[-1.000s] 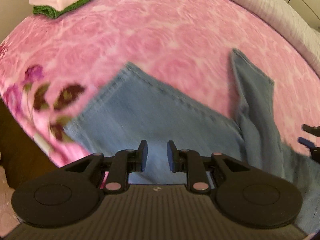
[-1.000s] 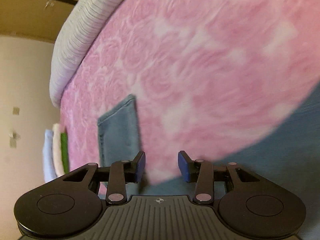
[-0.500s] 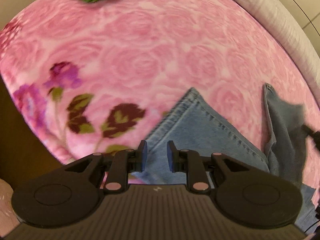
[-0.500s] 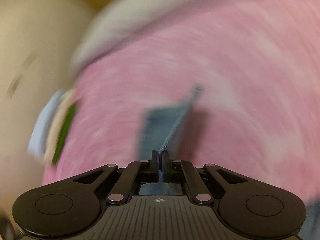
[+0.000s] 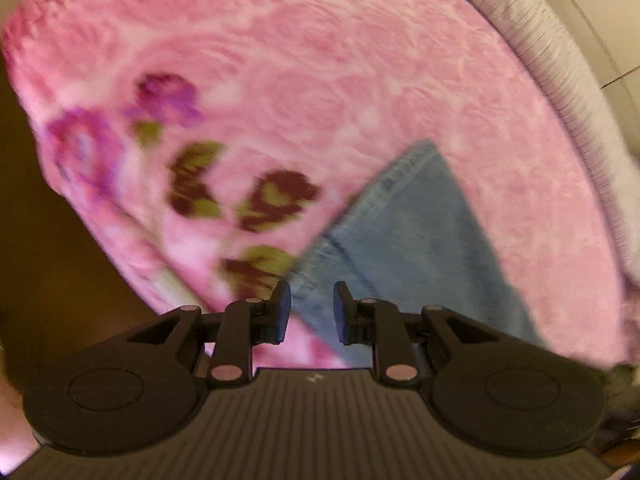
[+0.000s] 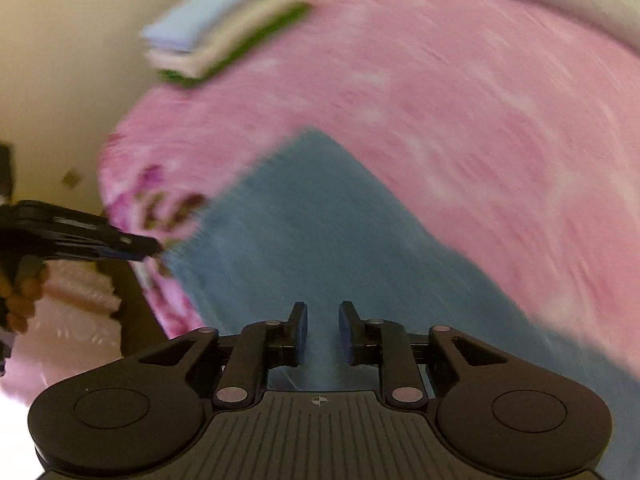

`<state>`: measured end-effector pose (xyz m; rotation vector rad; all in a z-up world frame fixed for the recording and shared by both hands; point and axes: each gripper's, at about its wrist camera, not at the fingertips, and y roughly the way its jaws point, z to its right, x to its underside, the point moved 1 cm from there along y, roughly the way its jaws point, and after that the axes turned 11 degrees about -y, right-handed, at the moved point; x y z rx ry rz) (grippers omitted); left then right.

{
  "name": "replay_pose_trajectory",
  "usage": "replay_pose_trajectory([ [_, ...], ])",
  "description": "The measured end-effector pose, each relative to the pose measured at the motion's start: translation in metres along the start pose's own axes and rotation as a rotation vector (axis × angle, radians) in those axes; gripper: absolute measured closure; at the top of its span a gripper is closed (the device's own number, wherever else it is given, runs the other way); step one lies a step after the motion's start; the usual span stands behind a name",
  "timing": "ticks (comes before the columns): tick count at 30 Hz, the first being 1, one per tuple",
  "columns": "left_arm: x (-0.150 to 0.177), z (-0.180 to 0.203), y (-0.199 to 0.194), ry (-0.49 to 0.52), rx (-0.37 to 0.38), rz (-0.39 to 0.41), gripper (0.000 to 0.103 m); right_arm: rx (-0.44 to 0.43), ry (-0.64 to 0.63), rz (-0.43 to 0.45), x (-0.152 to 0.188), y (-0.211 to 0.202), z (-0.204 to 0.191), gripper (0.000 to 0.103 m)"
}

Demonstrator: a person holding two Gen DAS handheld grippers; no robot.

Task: Fold clothes

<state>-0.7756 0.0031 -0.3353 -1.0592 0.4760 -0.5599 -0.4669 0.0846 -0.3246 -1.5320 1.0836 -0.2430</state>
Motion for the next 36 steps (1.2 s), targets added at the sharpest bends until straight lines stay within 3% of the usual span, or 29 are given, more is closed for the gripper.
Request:
replay_pose_trajectory([
  [1, -0.001, 0.001, 0.005, -0.034, 0.028, -0.009, 0.086, 0.012, 0.078, -0.029, 0.008, -0.004, 0.012, 0.082],
  [5, -0.003, 0.003, 0.023, -0.167, 0.129, -0.040, 0.085, -0.152, 0.692, -0.052, 0.076, -0.023, 0.079, 0.082],
  [8, -0.004, 0.000, 0.037, -0.244, 0.139, -0.032, 0.085, -0.209, 1.075, 0.026, 0.141, -0.039, 0.104, 0.082],
  [13, -0.004, -0.008, 0.051, -0.344, 0.136, 0.006, 0.083, -0.263, 1.389, 0.113, 0.208, -0.048, 0.110, 0.072],
  [15, -0.003, -0.009, 0.052, -0.363, 0.140, 0.021, 0.083, -0.301, 1.470, 0.132, 0.226, -0.046, 0.105, 0.064],
  [19, 0.001, -0.009, 0.047, -0.343, 0.136, 0.038, 0.083, -0.307, 1.675, 0.207, 0.262, -0.050, 0.099, 0.062],
  [22, 0.000, -0.010, 0.046, -0.333, 0.137, 0.036, 0.083, -0.274, 1.755, 0.275, 0.278, -0.049, 0.099, 0.062],
  [25, -0.001, -0.011, 0.048, -0.339, 0.140, 0.037, 0.083, -0.231, 1.776, 0.322, 0.283, -0.045, 0.101, 0.063],
  [28, -0.001, -0.010, 0.049, -0.340, 0.140, 0.042, 0.083, -0.269, 1.810, 0.385, 0.286, -0.039, 0.103, 0.063],
  [31, 0.000, -0.011, 0.048, -0.354, 0.147, 0.042, 0.083, -0.293, 1.806, 0.401, 0.280, -0.035, 0.103, 0.063],
  [33, 0.000, -0.013, 0.049, -0.368, 0.155, 0.043, 0.082, -0.247, 1.793, 0.391, 0.276, -0.036, 0.104, 0.063],
  [35, 0.000, -0.016, 0.051, -0.388, 0.167, 0.046, 0.085, -0.213, 1.800, 0.392, 0.280, -0.035, 0.107, 0.070],
  [36, 0.000, -0.017, 0.051, -0.388, 0.172, 0.048, 0.087, -0.196, 1.803, 0.392, 0.282, -0.034, 0.108, 0.088],
])
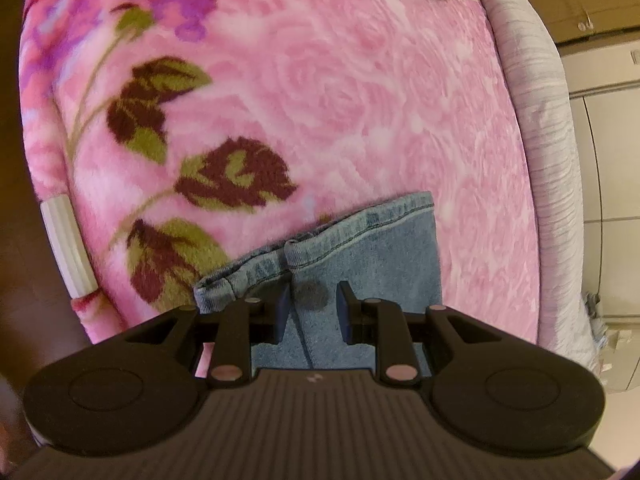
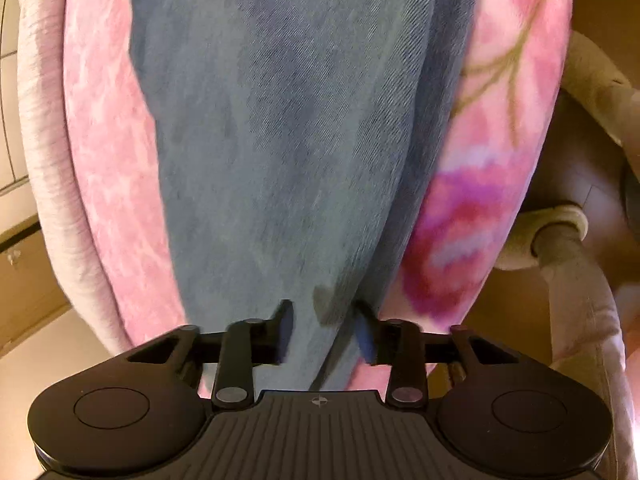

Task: Fold clothes

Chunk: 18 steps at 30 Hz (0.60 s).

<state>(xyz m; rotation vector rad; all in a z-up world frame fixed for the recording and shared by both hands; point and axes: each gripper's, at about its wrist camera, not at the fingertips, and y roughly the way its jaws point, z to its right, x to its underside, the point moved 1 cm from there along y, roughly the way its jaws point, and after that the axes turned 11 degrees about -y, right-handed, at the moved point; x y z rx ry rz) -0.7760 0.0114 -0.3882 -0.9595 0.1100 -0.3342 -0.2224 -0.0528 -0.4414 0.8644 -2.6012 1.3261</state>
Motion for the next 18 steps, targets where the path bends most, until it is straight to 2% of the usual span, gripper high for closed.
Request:
replay_pose_trajectory([
  [2, -0.001, 0.000, -0.002, 0.022, 0.002, 0.004, 0.103, 0.024, -0.047, -0.009, -0.002, 0.004, -0.006, 0.099],
  [3, -0.002, -0.001, -0.004, 0.036, 0.010, 0.009, 0.103, 0.038, -0.094, -0.009, -0.002, 0.004, -0.012, 0.102],
  [10, 0.013, -0.006, -0.049, 0.153, 0.113, 0.070, 0.103, 0.091, -0.323, -0.007, 0.001, 0.003, -0.049, 0.103],
  [16, 0.020, -0.032, -0.063, 0.148, 0.091, 0.083, 0.103, 0.180, -0.340, -0.043, 0.009, 0.013, -0.044, 0.103],
  [18, 0.022, -0.033, -0.066, 0.180, 0.092, 0.091, 0.103, 0.189, -0.362, -0.042, 0.011, 0.014, -0.046, 0.103],
])
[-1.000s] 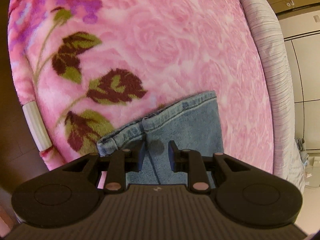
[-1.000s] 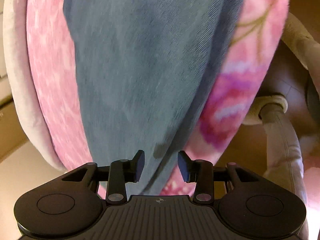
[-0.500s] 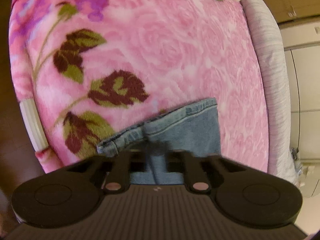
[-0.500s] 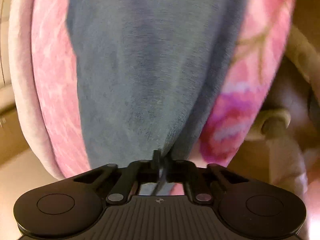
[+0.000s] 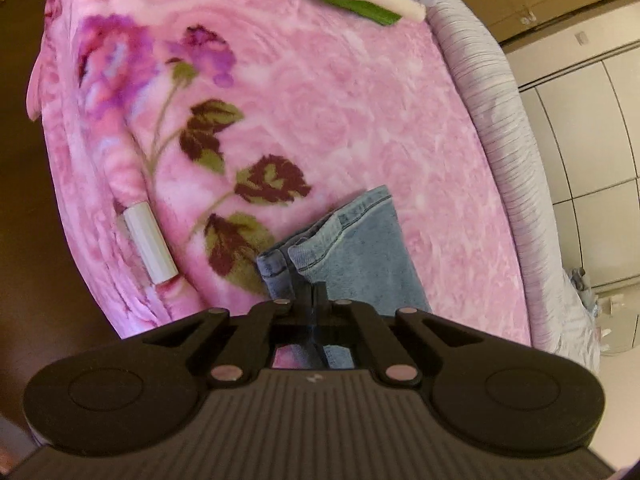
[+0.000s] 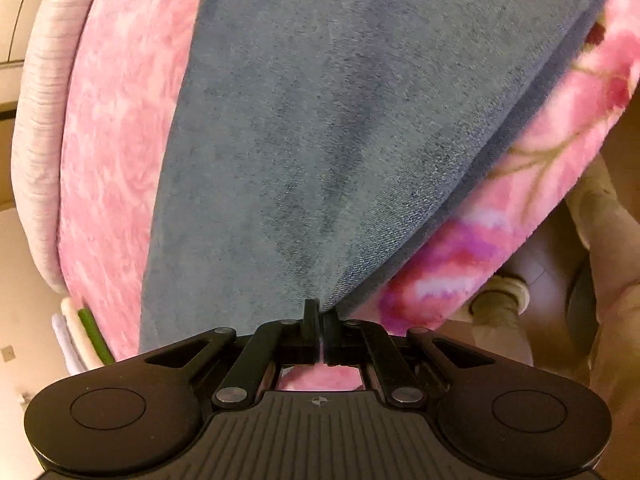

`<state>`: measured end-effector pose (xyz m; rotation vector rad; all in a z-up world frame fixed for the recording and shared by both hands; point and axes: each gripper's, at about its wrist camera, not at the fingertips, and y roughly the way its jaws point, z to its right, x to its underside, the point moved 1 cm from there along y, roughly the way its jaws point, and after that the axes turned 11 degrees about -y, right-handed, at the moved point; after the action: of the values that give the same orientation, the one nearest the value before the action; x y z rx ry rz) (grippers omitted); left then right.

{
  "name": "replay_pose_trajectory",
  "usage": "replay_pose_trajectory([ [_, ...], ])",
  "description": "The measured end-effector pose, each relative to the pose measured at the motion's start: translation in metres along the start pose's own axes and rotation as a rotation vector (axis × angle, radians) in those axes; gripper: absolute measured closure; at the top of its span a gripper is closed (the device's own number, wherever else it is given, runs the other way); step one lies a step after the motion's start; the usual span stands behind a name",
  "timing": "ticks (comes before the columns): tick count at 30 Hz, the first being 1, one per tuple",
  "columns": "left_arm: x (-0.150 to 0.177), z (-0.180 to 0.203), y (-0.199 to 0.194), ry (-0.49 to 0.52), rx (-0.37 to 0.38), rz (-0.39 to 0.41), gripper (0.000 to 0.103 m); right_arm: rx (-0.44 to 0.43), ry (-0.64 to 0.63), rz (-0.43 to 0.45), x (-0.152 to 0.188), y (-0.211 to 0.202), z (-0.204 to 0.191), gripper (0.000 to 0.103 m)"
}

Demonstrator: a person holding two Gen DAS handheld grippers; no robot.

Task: Fold clothes

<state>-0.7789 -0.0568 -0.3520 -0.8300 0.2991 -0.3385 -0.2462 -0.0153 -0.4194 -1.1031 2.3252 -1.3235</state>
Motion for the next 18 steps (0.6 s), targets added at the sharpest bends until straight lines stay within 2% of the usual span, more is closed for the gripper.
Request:
replay_pose_trajectory([
  [7, 0.003, -0.009, 0.029, 0.082, -0.052, 0.018, 0.103, 0.041, -0.070, 0.009, 0.001, 0.024, -0.006, 0.103],
  [11, 0.009, -0.005, 0.025, 0.152, -0.061, 0.047, 0.103, 0.005, -0.093, 0.000, 0.000, 0.028, -0.004, 0.102],
  [15, 0.015, 0.001, 0.011, 0.171, -0.163, 0.113, 0.103, -0.018, -0.112, -0.035, -0.005, 0.032, -0.007, 0.092],
  [18, 0.023, 0.015, -0.009, 0.171, -0.231, 0.177, 0.103, 0.009, -0.164, -0.019, -0.011, 0.017, -0.009, 0.088],
])
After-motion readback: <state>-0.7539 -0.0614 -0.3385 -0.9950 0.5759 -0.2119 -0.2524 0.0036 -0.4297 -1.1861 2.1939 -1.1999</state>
